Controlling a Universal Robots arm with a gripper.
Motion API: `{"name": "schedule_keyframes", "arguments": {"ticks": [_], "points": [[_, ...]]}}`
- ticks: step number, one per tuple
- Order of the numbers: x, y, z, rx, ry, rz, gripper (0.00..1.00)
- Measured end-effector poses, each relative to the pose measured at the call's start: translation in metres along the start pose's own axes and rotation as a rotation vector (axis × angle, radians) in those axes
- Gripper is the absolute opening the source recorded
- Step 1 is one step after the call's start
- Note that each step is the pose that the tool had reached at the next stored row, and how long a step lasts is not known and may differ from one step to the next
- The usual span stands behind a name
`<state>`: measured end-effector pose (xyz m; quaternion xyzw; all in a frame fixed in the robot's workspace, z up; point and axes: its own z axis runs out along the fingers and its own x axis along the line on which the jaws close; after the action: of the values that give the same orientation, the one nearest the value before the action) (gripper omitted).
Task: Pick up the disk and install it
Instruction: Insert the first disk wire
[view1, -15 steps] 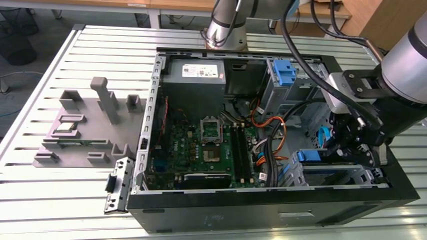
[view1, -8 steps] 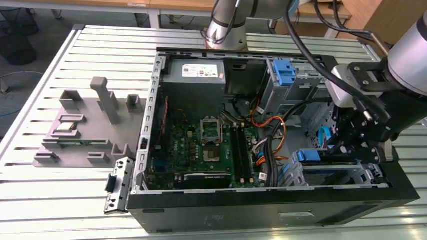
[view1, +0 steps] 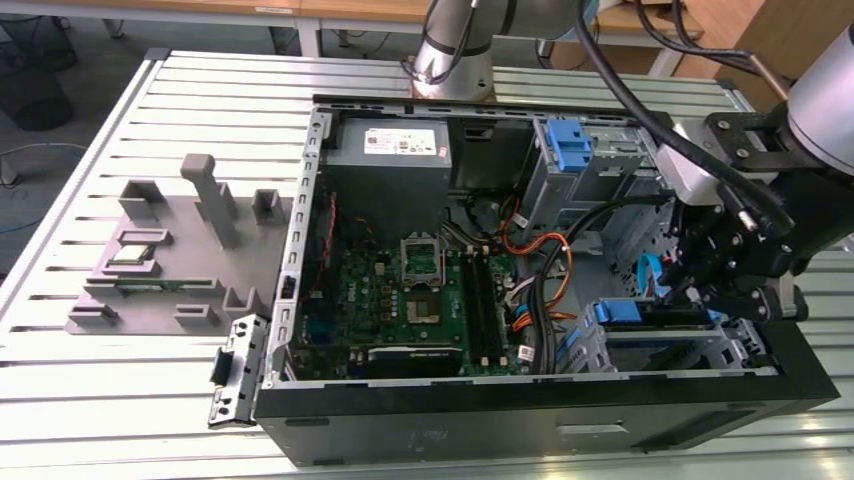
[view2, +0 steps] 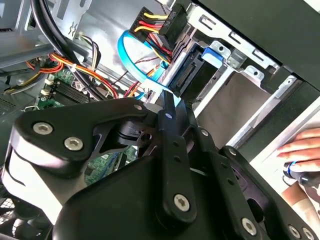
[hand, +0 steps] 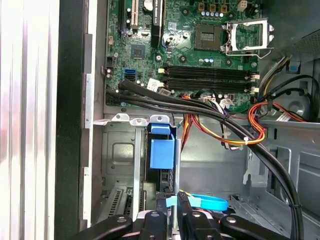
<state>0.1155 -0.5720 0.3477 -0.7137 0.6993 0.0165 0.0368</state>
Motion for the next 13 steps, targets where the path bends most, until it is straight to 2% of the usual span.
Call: {"name": "schedule_keyframes", "arguments": {"ticks": [4, 11, 13], "points": [[0.0001, -0.0046, 0.0005, 0.0, -0.0019, 0.0, 0.24], [0.0005, -0.0195, 0.0013, 0.0, -0.0018, 0.0, 0.24], [0.0005, -0.022, 0.0015, 0.0, -0.0019, 0.0, 0.24]]}}
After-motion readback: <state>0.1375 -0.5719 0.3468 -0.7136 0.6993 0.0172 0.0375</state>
